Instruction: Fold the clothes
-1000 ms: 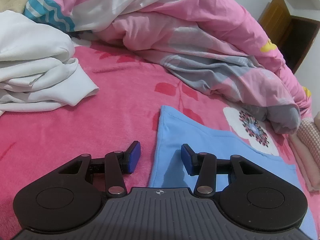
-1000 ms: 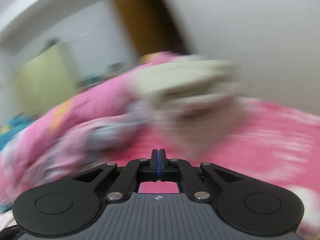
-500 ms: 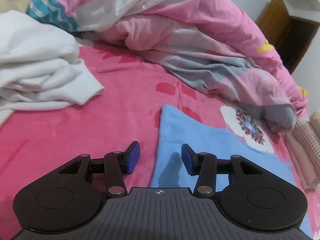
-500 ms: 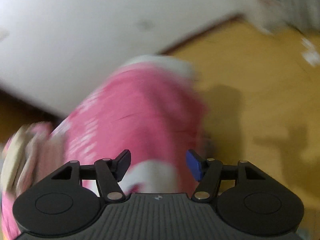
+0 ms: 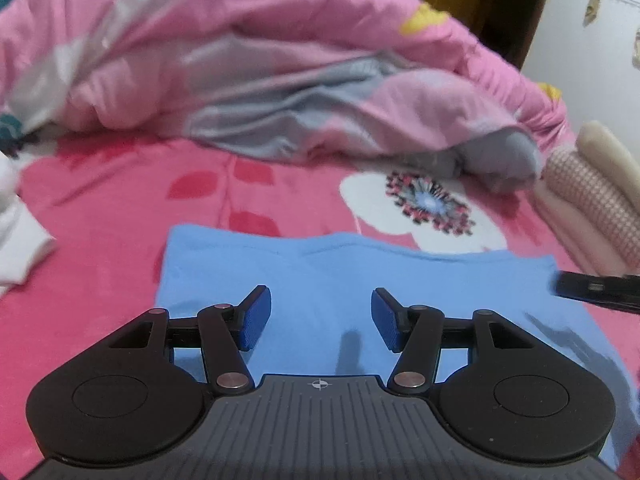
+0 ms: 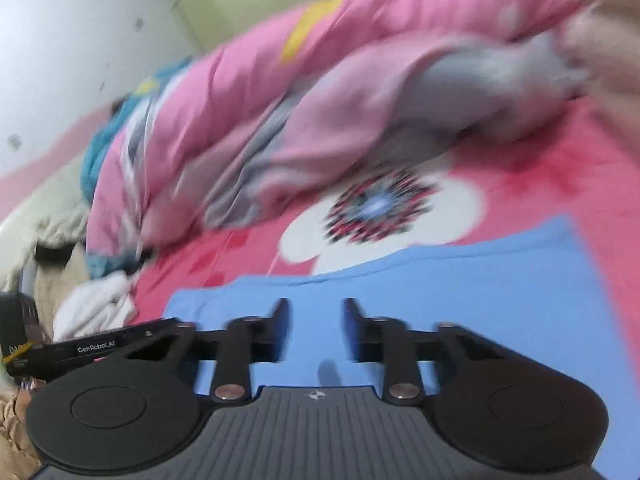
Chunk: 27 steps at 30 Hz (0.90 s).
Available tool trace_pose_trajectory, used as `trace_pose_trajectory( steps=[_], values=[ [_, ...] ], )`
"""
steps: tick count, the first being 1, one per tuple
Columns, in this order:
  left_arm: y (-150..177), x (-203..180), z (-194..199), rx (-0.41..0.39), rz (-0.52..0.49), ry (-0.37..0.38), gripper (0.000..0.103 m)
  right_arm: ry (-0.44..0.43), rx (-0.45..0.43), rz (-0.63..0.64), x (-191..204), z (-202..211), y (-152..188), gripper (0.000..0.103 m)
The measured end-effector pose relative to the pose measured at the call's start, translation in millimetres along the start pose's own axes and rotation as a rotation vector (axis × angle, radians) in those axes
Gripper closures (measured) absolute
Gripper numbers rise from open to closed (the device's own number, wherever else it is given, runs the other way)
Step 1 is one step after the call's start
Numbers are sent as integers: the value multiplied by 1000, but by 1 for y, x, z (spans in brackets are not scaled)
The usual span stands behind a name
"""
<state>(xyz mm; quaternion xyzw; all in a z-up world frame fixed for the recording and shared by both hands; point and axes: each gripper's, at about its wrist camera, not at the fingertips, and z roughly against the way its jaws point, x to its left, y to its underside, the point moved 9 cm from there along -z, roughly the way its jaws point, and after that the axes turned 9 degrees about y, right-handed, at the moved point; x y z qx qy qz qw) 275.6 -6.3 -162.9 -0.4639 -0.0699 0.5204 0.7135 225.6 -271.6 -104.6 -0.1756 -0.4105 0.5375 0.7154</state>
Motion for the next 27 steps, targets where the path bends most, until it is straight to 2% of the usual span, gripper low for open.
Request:
trace_pose_trajectory(
  steps=[2, 3, 6, 9, 10, 11, 14, 16, 19, 22, 24, 25, 27],
  values=[
    [1, 17, 1, -3, 51, -3, 48, -23, 30, -90, -17, -20, -9, 82],
    [1, 25, 4, -16, 85, 25, 49, -14, 36, -134, -33, -24, -9, 82],
    [-4, 46, 17, -66, 194, 98, 49, 88, 10, -253, -102, -16, -8, 86],
    [-9, 69, 30, -137, 235, 33, 46, 189, -53, -443, -182, 16, -16, 88],
    [-9, 78, 33, -149, 258, 10, 45, 233, -74, -483, -204, 30, -16, 94],
    [-9, 84, 37, -153, 280, -1, 46, 277, -95, -523, -226, 43, -15, 94],
    [-10, 94, 53, -168, 314, -42, 46, 382, -164, -595, -260, 95, -9, 92],
    [-15, 85, 72, -184, 251, -90, 45, 380, -212, -586, -257, 130, -5, 92],
    [-13, 57, 99, -183, 152, -99, 44, 262, -225, -495, -216, 160, 5, 92],
    [4, 20, 117, -152, 66, -79, 43, 97, -172, -367, -155, 167, 30, 92],
    [25, -4, 123, -131, 26, -58, 43, -28, -113, -343, -123, 160, 58, 92],
    [37, -9, 124, -118, 23, -63, 43, -56, -74, -346, -115, 156, 73, 92],
    [61, -13, 124, -86, 38, -84, 43, -41, -4, -382, -119, 153, 104, 92]
  ],
)
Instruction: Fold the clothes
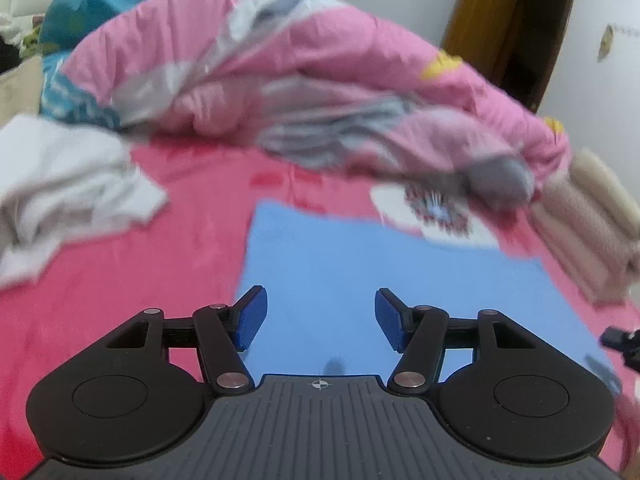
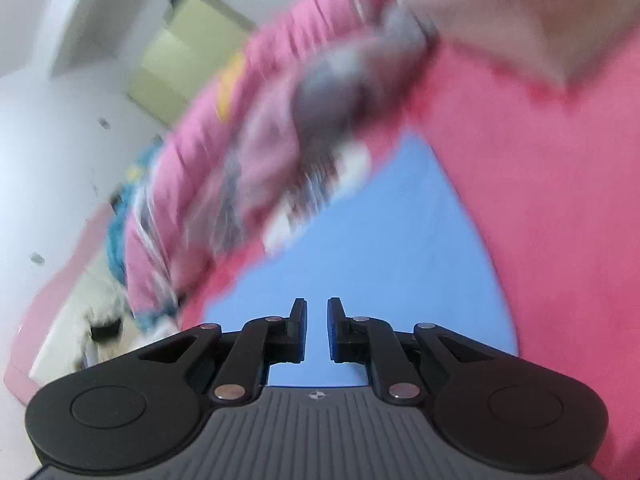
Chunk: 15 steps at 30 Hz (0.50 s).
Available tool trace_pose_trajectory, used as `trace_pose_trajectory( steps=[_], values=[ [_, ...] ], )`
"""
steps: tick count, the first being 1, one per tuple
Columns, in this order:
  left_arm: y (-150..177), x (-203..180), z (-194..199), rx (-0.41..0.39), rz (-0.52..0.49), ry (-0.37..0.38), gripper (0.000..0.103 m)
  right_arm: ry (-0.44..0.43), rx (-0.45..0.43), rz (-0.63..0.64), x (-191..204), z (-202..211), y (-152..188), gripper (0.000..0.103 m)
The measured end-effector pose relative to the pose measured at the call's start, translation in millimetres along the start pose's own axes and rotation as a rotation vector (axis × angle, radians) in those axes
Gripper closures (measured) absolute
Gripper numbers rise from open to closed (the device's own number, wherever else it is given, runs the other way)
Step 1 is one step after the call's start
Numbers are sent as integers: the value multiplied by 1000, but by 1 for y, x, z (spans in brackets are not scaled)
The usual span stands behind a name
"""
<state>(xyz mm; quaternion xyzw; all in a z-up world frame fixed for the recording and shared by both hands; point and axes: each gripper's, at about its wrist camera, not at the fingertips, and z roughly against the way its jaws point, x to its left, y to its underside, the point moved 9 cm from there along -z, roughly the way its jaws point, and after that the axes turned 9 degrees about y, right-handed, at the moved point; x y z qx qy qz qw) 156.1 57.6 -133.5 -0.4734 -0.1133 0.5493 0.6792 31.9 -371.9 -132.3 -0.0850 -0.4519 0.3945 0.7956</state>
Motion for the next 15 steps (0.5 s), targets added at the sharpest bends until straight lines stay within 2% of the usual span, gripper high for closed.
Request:
trace_pose_trajectory(
  steps=[2, 6, 8, 11, 15],
  values=[
    [17, 10, 2, 24, 53, -23, 43, 37, 3, -91, -34, 13, 10, 103],
    [29, 27, 20, 7, 92, -46, 43, 235, -99, -140, -85, 65, 3, 103],
    [29, 29, 26, 0, 94, -58, 43, 284, -143, -163, -96, 86, -1, 101],
    [31, 27, 32, -4, 96, -70, 43, 240, -171, -137, -79, 88, -2, 101],
    [36, 18, 35, -1, 89, -67, 43, 149, -110, -116, -52, 70, 4, 101]
  ],
)
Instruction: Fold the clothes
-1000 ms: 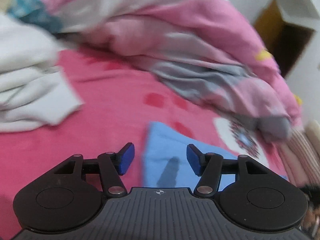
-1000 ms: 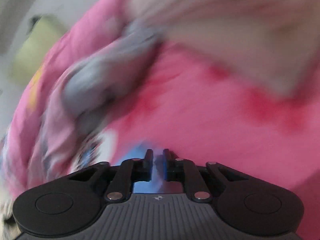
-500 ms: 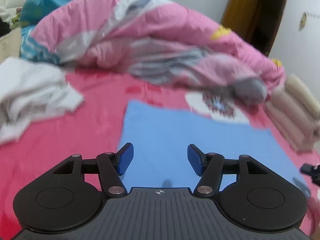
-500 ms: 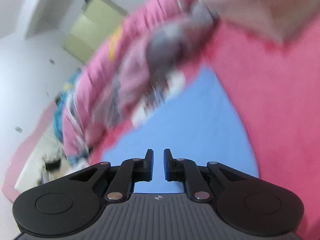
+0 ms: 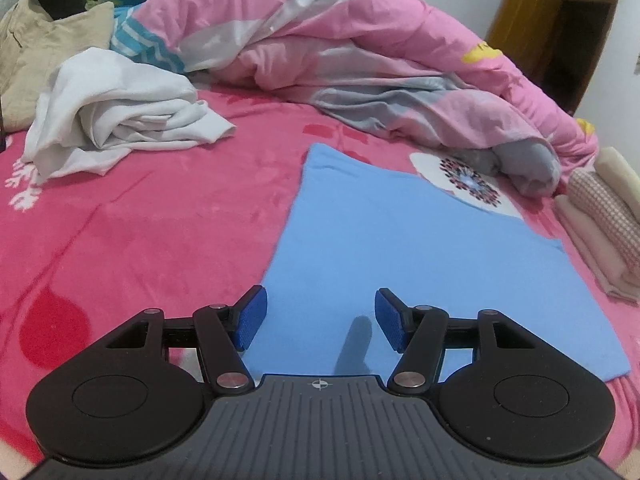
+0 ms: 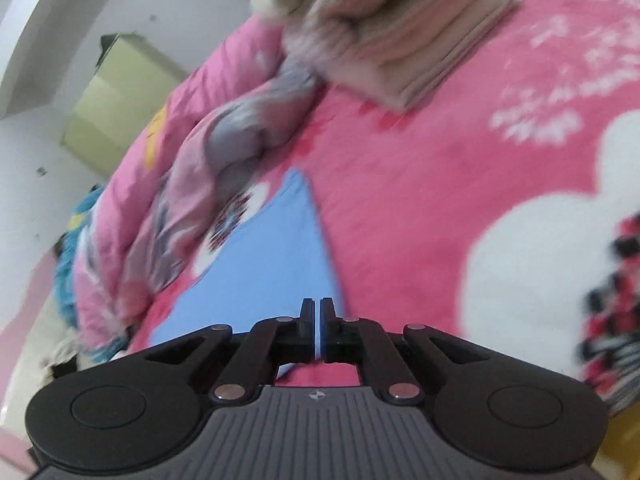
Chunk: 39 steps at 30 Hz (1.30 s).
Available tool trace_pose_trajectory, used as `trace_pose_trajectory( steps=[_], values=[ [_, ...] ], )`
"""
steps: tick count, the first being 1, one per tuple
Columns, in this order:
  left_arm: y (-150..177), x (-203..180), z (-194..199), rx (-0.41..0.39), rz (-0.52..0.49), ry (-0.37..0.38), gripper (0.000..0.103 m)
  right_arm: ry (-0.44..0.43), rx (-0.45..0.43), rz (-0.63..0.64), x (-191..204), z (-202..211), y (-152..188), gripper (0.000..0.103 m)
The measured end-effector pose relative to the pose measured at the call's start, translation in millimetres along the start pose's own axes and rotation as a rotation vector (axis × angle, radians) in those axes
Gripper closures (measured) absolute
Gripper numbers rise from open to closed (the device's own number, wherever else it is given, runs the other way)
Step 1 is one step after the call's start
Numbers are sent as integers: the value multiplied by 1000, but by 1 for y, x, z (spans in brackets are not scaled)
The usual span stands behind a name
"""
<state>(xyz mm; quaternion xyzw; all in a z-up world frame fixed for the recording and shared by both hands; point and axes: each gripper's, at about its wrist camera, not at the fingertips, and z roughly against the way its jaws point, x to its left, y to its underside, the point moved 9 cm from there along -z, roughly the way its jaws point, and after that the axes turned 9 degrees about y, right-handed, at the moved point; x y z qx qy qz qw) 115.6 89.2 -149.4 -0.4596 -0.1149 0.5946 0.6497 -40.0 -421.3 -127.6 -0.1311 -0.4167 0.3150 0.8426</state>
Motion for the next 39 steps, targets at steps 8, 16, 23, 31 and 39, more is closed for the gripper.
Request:
trace_pose_trajectory(
  steps=[8, 16, 23, 31, 39],
  values=[
    [14, -43, 4, 28, -169, 51, 43, 120, -44, 510, 20, 15, 5, 101],
    [55, -129, -25, 140, -432, 182, 43, 34, 4, 960, 36, -4, 25, 91],
    [65, -138, -40, 177, -480, 159, 43, -33, 30, 1017, 29, -5, 30, 86],
    [65, -139, -44, 182, -470, 151, 42, -73, 24, 1087, 32, -7, 31, 90],
    [64, -139, -45, 182, -467, 154, 42, 28, -231, 1551, 54, 15, 43, 103]
  ],
)
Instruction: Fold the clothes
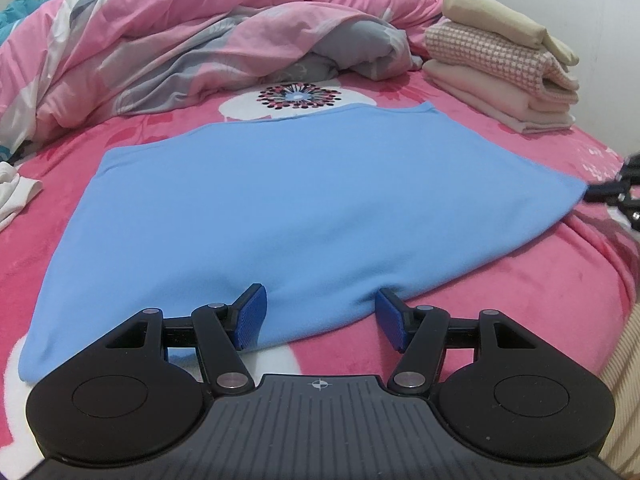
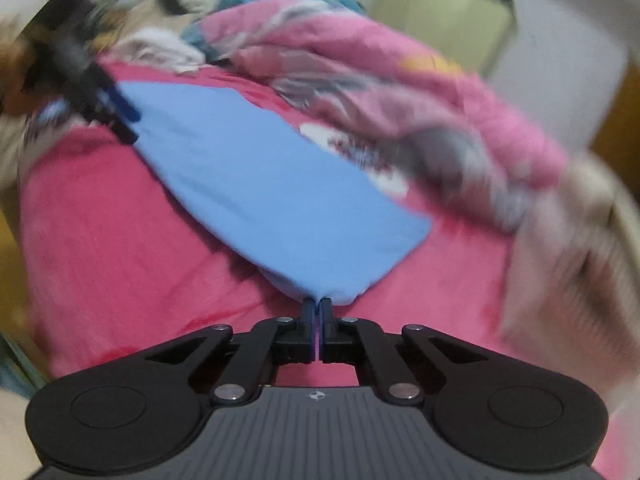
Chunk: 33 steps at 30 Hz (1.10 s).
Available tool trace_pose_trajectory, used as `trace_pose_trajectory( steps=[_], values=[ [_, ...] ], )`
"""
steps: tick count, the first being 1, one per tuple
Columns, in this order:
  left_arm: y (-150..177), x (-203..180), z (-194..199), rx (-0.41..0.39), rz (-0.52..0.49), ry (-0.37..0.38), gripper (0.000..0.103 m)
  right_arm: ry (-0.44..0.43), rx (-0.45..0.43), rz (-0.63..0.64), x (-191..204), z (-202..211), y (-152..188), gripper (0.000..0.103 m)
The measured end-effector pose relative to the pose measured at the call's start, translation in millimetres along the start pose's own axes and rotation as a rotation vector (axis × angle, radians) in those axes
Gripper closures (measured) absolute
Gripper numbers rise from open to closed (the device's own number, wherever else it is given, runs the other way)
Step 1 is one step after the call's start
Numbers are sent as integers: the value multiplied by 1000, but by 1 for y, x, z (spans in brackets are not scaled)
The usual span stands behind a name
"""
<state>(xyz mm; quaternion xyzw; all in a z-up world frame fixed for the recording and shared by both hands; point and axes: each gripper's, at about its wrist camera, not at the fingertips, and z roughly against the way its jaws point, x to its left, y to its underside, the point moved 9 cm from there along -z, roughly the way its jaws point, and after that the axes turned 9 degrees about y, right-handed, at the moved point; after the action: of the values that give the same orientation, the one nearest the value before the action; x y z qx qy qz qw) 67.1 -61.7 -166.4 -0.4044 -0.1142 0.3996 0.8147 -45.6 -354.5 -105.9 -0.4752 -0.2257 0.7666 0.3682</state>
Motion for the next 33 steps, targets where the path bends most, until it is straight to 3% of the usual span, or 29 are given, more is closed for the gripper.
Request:
trace_pose_trajectory(
  steps=[5, 9, 17, 21, 25, 27, 30, 33],
  values=[
    [0, 0, 0, 0, -2, 0, 42, 100, -7, 406, 25, -1, 11, 103],
    [0, 0, 0, 1, -4, 2, 42, 117, 11, 550, 42, -10, 34, 103],
    [0, 1, -1, -5, 2, 16, 42, 161, 75, 424, 19, 5, 40, 103],
    [0, 1, 0, -11, 6, 20, 42, 156, 49, 209, 3, 14, 24, 103],
    [1, 0, 2, -15, 8, 20, 42, 91, -21, -4, 3, 8, -6, 103],
    [1, 0, 2, -15, 9, 22, 42, 62, -12, -1, 14, 0, -7, 103],
    [2, 1, 3, -21, 16, 31, 42, 11, 69, 49, 30, -13, 10, 103],
    [3, 2, 4, -29, 23, 39, 42, -1, 104, 46, 28, -2, 20, 103]
  ],
)
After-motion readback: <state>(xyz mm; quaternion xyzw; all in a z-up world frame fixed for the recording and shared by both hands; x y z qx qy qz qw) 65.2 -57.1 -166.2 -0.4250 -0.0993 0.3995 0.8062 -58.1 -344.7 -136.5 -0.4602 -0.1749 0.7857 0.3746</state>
